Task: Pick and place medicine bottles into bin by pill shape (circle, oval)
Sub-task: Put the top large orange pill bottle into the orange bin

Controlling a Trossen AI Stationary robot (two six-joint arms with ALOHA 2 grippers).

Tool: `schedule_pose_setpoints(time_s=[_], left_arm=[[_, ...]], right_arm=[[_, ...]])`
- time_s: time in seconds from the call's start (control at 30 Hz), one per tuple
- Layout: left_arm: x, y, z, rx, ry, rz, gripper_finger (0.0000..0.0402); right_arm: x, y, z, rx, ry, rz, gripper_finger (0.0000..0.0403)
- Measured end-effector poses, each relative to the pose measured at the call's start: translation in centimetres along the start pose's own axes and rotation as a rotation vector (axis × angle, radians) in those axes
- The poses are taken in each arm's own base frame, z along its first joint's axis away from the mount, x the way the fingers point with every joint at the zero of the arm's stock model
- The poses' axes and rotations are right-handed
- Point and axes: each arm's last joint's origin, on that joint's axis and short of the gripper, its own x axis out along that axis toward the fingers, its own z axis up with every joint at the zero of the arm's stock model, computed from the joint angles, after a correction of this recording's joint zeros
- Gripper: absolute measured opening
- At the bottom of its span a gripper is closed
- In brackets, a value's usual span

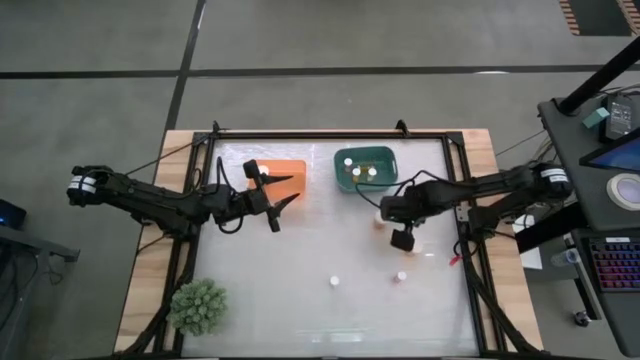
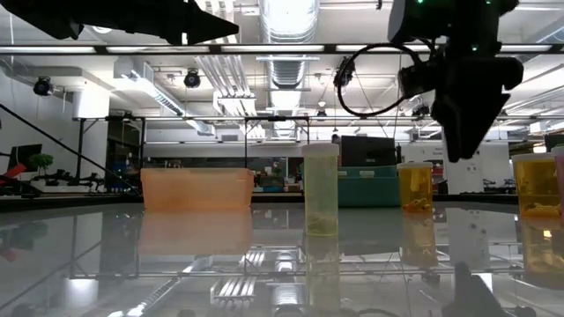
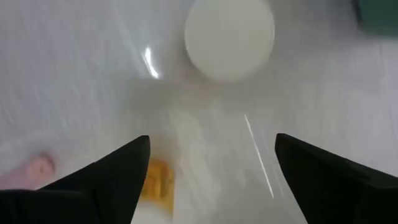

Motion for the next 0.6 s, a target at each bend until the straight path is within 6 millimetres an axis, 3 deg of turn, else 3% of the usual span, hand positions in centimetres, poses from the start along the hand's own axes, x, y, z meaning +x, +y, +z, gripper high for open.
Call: schedule_pose_setpoints(time_s=[0.6], left_arm=[[0.0, 0.0, 0.0, -0.003, 0.000, 0.000, 0.0207]], right_arm=[[6.1, -1.7, -4.4, -0.039, -0.455, 0.059, 0.0325]])
